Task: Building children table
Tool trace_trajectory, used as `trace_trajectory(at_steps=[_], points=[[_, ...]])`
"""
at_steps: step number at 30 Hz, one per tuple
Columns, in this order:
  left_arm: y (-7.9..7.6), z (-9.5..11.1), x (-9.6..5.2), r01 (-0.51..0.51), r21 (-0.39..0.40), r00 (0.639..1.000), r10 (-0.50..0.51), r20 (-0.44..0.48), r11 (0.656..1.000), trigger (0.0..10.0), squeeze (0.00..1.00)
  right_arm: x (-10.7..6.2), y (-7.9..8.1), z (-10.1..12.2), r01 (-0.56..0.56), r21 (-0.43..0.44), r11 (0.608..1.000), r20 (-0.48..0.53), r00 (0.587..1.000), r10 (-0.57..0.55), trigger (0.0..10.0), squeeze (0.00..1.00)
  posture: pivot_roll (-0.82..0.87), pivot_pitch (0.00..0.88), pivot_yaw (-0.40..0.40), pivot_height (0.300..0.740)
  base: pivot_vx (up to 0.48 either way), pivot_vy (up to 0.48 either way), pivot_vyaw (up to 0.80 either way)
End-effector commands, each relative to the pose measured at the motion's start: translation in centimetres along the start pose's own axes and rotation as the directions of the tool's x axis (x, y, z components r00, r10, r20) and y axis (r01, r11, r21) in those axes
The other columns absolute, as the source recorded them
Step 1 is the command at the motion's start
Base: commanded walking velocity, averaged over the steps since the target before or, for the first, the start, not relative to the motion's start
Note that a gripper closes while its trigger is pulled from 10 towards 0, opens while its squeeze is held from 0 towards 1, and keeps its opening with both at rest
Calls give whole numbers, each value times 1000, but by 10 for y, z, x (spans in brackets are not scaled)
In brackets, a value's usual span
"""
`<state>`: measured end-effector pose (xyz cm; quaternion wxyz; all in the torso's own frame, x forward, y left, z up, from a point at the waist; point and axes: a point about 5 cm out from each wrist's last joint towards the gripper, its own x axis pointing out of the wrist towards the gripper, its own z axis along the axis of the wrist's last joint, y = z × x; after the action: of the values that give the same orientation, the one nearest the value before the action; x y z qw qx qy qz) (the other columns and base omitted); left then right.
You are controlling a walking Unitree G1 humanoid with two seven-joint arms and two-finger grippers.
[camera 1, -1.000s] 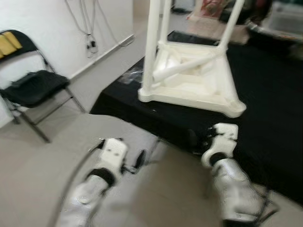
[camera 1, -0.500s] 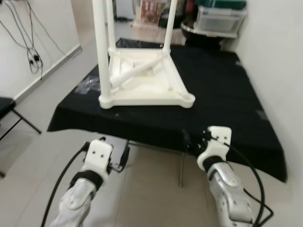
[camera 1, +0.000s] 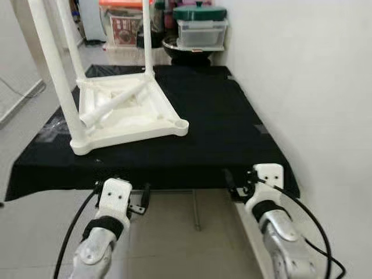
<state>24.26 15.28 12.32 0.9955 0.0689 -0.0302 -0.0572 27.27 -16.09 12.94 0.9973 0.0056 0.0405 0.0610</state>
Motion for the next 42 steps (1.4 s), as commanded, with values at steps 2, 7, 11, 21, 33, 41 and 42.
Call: trace_trajectory(at_steps=[2,7,11,21,33,41,42], points=[[0,-4,-1,-1,3,1000,1,-15,1000,10000,0,0,2,-1,-12,1,1000,2,1000,12,10000,0,-61,14,-24,740,0,0,0],[-1,-4,-1,-2,4,1000,2,-17,1000,10000,0,-1,2,-2,-17,1,1000,-4,1000,17,10000,0,-59,17,-25,740,0,0,0],[-1,-4,0,-2,4,1000,2,-16,1000,10000,0,-1,3,-2,-19,2,1000,-3,1000,19,10000,0,-58,18,-26,740,0,0,0],[-2,-2,2,16,15,1000,-16,-8,1000,10000,0,2,-5,-2,27,49,998,-3,1000,-27,10000,0,-59,19,-26,740,0,0,0],[-4,3,5,22,61,1000,-23,16,998,10000,0,9,-8,4,46,33,998,18,999,-46,10000,0,-54,16,-30,740,0,334,0],[-4,2,5,41,51,999,-42,15,998,10000,0,14,-9,6,52,16,999,28,998,-53,10000,0,-50,6,-31,740,0,0,0],[-4,3,5,47,45,999,-48,17,998,10000,0,14,-8,5,35,20,999,25,999,-36,10000,0,-49,4,-31,740,371,0,-800]])
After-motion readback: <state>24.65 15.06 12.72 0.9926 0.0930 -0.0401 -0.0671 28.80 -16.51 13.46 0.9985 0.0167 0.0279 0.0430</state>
